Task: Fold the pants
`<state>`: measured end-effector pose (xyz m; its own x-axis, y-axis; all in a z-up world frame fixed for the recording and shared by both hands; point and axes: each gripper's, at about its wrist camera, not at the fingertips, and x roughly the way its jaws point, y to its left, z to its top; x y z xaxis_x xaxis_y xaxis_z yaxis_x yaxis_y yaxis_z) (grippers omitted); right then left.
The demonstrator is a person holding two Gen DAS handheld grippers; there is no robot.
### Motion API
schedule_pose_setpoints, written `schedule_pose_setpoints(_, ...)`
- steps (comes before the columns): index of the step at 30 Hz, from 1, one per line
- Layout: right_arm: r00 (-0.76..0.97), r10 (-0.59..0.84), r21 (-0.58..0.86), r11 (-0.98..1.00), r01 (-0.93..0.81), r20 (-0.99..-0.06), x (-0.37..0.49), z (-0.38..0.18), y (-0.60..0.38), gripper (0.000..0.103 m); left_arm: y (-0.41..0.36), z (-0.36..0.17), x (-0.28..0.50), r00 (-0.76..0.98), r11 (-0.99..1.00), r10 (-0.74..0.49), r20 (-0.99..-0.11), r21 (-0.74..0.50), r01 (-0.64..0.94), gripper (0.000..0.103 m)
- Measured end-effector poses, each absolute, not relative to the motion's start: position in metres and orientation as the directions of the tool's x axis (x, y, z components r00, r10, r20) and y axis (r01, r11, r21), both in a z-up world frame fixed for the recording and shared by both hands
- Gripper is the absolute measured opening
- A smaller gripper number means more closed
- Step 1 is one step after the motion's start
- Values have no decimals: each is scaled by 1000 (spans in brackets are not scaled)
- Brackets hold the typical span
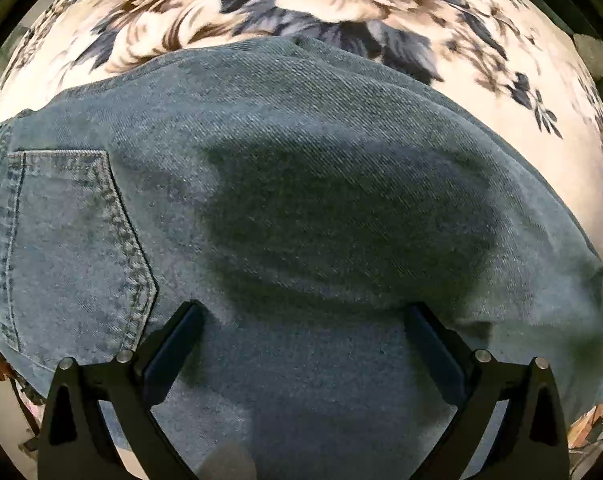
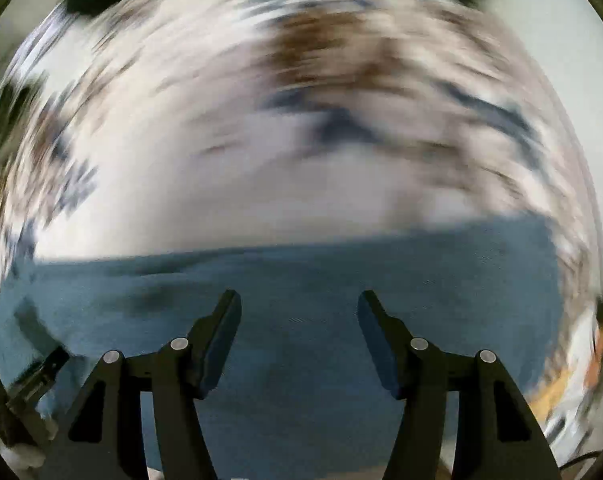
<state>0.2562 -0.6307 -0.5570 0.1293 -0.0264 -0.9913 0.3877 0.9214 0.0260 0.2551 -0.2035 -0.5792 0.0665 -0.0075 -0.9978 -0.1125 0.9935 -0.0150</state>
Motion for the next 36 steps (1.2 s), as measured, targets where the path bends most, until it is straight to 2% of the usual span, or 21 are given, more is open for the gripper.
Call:
schedule_pose_setpoints(3, 134, -68, 28, 792, 610, -989, 206, -543, -718, 62, -206, -576, 256, 56, 993, -2, -998, -8, -116, 103)
schedule_pose_setpoints(6, 186, 62, 188, 554, 811, -981, 132, -556, -803, 64, -206, -577, 256, 61, 992, 3, -998, -5, -125, 103)
schedule_pose_setpoints(8, 195, 128, 231, 415, 880, -973, 98, -568, -827, 64, -207, -578, 257, 62, 991, 9, -998, 1, -134, 103)
schedule_pose_setpoints(11, 266, 257, 346, 351, 870, -929, 76, -585, -823, 62, -208, -581, 260, 56, 989, 18, -998, 10, -145, 103)
schedule_pose_setpoints(14, 291, 308, 389, 336, 857, -906, 76, -601, -794, 61, -212, -579, 264, 59, 990, 31, -998, 23, -142, 103)
schedule_pose_setpoints(17, 393, 293, 472, 290, 832, -872, 77, -608, -772, 57, -214, -580, 263, 58, 990, 34, -998, 26, -139, 103)
schedule_pose_setpoints(21, 501, 177, 530, 351, 772, -847, 83, -587, -751, 57, -216, -579, 266, 43, 991, 29, -999, 23, -134, 103)
schedule_pose_setpoints(23, 512, 140, 523, 386, 760, -848, 93, -584, -746, 55, -218, -576, 268, 41, 991, 30, -999, 24, -132, 103)
schedule_pose_setpoints(24, 485, 129, 493, 393, 776, -865, 96, -586, -748, 49, -218, -576, 269, 44, 991, 31, -999, 25, -132, 103)
schedule_pose_setpoints(26, 377, 88, 379, 402, 833, -922, 102, -595, -749, 13, -217, -577, 268, 52, 991, 33, -998, 26, -132, 103)
schedule_pose_setpoints(29, 207, -40, 172, 418, 892, -978, 99, -598, -753, 12, -217, -577, 267, 62, 991, 34, -998, 25, -133, 103)
schedule_pose_setpoints(33, 186, -45, 148, 438, 887, -982, 88, -601, -755, 12, -215, -578, 264, 65, 991, 33, -997, 24, -135, 103)
schedule_pose_setpoints(36, 234, -118, 150, 483, 863, -965, 89, -578, -747, 5, -212, -578, 263, 64, 991, 27, -998, 18, -135, 103)
